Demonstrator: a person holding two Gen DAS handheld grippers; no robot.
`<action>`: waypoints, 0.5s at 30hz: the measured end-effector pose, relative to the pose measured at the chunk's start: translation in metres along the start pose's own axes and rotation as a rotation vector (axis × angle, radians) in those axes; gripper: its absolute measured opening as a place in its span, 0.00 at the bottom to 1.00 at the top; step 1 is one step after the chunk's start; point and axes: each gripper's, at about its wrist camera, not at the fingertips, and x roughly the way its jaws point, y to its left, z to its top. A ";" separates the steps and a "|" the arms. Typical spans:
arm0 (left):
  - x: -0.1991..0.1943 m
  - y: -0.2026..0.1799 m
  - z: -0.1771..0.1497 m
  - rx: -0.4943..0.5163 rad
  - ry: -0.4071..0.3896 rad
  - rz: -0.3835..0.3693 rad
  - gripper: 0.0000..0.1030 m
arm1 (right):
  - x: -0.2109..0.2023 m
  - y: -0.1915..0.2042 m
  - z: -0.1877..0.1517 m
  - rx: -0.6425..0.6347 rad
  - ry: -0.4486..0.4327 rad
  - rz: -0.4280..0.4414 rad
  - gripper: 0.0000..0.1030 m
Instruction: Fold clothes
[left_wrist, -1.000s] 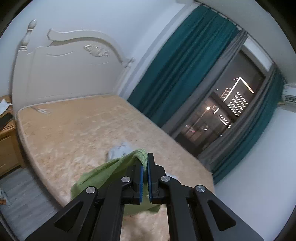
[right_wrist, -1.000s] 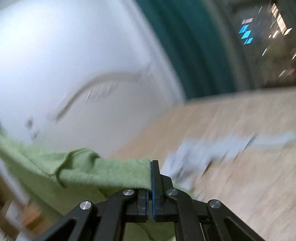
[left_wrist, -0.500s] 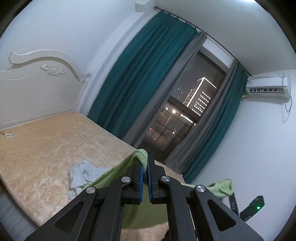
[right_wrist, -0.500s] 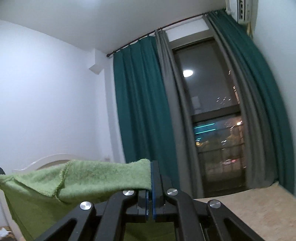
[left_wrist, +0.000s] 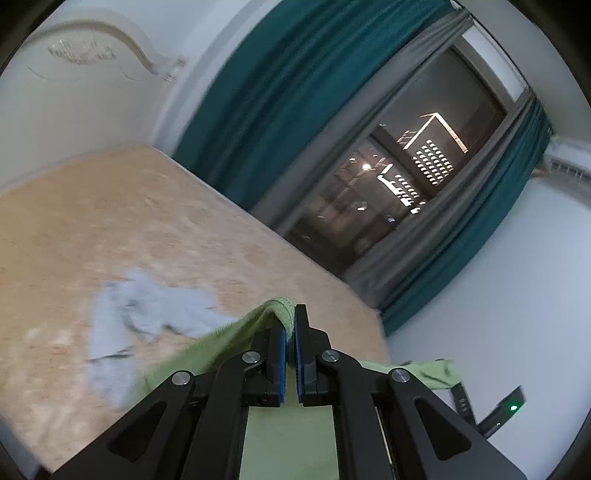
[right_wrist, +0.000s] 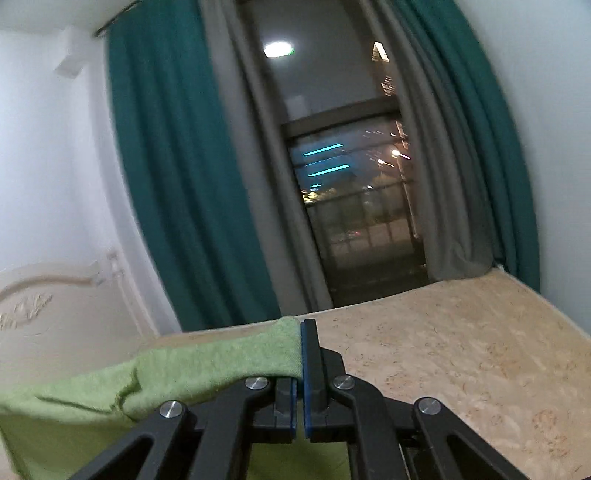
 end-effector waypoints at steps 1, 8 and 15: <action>0.000 -0.006 0.005 0.019 -0.019 -0.025 0.03 | 0.004 -0.004 0.008 0.017 -0.016 -0.004 0.02; -0.036 -0.052 0.002 0.229 -0.177 -0.140 0.03 | -0.050 -0.021 0.036 -0.038 -0.207 0.030 0.02; -0.016 0.007 -0.093 0.378 0.000 -0.088 0.03 | -0.087 -0.058 -0.086 -0.053 -0.053 0.116 0.02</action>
